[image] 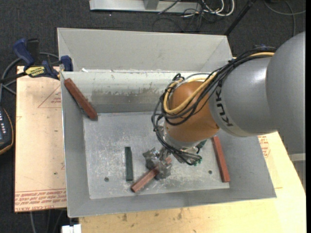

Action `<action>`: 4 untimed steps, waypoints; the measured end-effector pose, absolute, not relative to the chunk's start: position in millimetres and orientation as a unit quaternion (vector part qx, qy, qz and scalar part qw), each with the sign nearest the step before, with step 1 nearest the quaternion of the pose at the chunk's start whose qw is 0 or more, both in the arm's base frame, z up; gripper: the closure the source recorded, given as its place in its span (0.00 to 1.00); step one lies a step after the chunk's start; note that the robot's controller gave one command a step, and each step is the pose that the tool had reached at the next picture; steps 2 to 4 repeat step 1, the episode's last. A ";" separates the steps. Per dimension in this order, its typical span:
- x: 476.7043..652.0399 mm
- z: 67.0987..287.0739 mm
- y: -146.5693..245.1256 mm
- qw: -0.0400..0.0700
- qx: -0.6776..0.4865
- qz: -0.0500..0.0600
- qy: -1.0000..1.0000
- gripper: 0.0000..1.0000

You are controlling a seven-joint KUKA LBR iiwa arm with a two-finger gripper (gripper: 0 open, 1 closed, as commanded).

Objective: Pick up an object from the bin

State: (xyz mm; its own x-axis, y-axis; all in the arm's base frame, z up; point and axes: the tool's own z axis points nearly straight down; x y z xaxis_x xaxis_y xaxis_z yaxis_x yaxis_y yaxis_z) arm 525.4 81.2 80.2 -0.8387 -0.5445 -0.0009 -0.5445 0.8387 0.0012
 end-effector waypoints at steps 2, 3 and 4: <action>542.1 205.5 94.2 0.006 -0.311 0.000 0.950 1.00; 542.1 205.5 94.2 0.006 -0.311 0.000 0.950 1.00; 542.1 205.5 94.2 0.006 -0.311 0.000 0.950 1.00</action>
Offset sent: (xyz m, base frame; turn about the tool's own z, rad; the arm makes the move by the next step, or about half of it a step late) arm 0.0142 0.0113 0.1206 -0.0589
